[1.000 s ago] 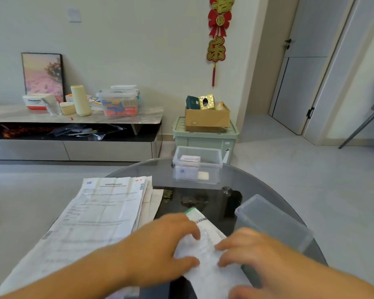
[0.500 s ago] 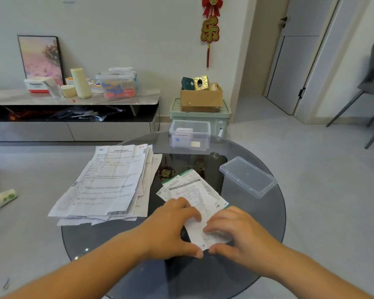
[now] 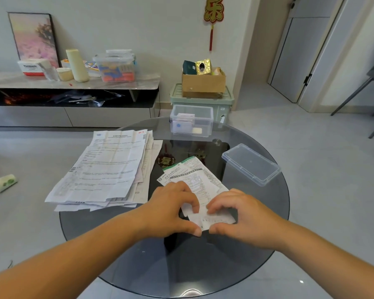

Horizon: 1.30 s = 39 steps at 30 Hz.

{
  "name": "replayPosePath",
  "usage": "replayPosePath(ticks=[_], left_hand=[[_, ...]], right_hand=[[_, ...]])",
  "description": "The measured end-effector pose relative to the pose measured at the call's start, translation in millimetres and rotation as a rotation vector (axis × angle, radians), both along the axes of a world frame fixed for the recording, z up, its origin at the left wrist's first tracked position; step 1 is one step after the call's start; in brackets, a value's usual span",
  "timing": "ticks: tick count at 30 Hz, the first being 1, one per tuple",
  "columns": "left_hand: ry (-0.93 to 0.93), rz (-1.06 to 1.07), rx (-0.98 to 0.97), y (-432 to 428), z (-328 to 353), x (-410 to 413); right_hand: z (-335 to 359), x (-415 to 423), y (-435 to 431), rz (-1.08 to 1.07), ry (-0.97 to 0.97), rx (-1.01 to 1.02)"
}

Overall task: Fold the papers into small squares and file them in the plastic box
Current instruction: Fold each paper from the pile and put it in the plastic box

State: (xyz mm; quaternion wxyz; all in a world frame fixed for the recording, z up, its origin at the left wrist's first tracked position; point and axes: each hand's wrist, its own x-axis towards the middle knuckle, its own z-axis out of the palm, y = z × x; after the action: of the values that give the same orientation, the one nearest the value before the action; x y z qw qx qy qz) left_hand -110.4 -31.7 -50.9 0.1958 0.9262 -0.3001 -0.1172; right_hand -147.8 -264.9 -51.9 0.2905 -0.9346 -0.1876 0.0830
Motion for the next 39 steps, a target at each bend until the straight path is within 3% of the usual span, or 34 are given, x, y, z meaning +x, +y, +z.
replayPosePath(ticks=[6, 13, 18, 24, 28, 33, 39], left_hand=[[0.129, 0.067, -0.263, 6, -3, 13], [0.289, 0.103, -0.373, 9, 7, 9], [-0.030, 0.098, -0.171, 1, 5, 6], [0.020, 0.320, -0.359, 1, 5, 17], [-0.004, 0.428, -0.272, -6, 2, 24], [-0.062, 0.363, -0.211, -12, -9, 23], [-0.149, 0.354, -0.008, -9, -14, 29]], right_hand=[[1, 4, -3, -0.041, 0.038, 0.013], [1, 14, -1, -0.092, 0.013, 0.108], [4, 25, 13, -0.118, -0.119, 0.180], [1, 30, 19, -0.236, -0.024, 0.345], [-6, 34, 20, -0.287, -0.009, 0.215], [-9, 30, 25, -0.246, -0.143, -0.021], [-18, 31, 24, -0.223, -0.195, -0.090]])
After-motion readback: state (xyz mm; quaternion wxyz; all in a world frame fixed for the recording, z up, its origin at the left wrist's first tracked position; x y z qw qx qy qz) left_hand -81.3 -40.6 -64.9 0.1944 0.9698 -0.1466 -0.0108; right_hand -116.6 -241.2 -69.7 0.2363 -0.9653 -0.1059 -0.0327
